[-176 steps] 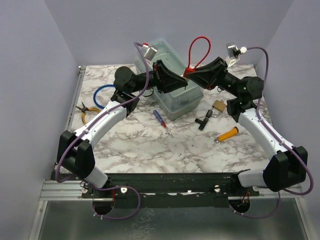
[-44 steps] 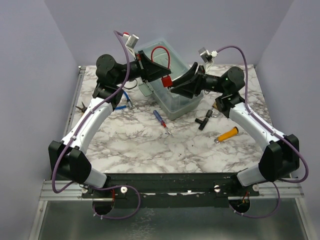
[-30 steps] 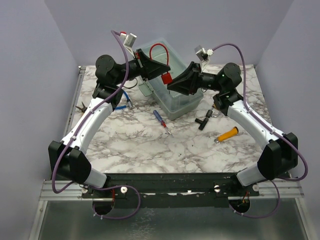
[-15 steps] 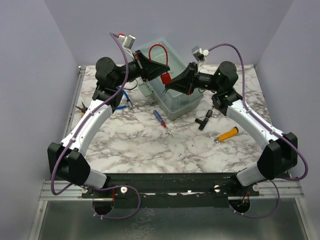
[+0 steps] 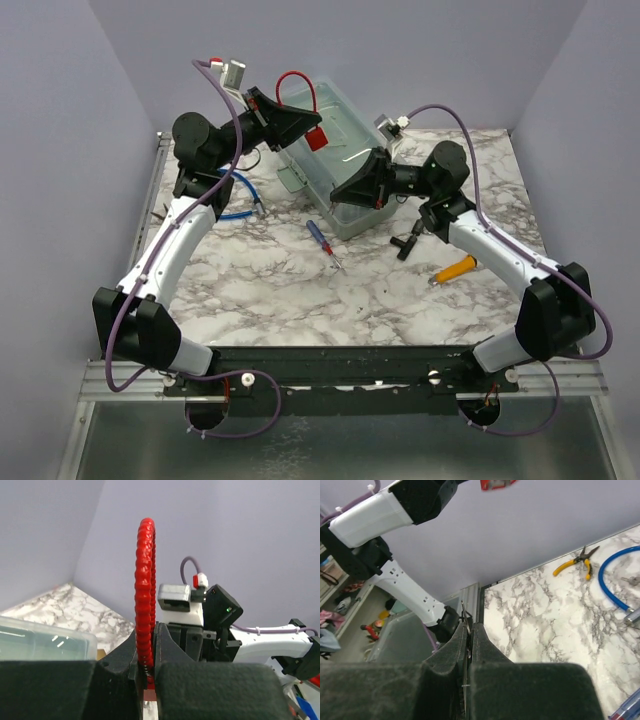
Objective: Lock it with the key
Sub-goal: Lock the lock, then place the lock at the center of the board.
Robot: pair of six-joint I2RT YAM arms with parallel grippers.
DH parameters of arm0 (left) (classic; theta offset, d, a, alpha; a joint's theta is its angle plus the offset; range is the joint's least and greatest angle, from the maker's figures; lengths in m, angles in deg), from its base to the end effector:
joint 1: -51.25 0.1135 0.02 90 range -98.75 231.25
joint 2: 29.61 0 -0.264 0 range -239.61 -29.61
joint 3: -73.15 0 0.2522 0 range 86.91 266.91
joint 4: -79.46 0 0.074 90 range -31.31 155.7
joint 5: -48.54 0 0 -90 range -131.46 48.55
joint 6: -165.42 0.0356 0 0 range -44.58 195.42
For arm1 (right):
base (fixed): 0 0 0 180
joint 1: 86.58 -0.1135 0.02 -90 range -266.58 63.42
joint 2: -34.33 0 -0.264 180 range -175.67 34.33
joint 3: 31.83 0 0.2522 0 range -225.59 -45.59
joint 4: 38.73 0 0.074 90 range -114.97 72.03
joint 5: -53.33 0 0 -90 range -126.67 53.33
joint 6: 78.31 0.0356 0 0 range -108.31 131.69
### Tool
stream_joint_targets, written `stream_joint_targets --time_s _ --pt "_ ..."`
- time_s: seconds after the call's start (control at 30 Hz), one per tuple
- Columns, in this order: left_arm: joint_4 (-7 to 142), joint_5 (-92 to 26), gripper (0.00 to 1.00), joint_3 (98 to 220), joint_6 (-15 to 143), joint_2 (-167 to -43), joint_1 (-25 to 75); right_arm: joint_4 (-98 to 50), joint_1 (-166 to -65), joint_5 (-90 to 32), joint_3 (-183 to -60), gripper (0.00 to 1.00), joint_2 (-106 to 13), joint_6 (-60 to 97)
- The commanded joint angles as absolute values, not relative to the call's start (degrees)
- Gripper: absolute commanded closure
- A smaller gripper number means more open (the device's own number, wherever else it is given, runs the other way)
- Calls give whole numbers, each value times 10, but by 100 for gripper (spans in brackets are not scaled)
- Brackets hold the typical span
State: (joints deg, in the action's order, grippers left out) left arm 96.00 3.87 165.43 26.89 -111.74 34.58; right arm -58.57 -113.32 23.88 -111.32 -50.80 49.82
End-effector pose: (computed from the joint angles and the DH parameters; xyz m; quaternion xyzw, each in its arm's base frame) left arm 0.2998 -0.1162 0.4639 0.1825 0.5557 -0.5936 0.5528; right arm 0.2873 0.1794 0.3742 -0.3432 0.5674 0.6269 0.4091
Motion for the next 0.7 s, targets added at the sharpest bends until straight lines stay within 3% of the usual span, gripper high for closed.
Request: stream_joint_targets --time_s 0.0,0.27,0.5,0.67 --pt "1028 29 100 1681 257 -1120 351 -650 -1138 286 -1107 100 -509 558" --pt "959 47 100 1647 289 -1097 372 -600 -1138 273 -1123 100 -501 508" --pt "592 25 100 1642 430 -1073 432 -554 -1138 268 -1133 100 -492 445" --pt "430 11 100 1550 451 -1033 520 -546 -1137 270 -1128 100 -492 433"
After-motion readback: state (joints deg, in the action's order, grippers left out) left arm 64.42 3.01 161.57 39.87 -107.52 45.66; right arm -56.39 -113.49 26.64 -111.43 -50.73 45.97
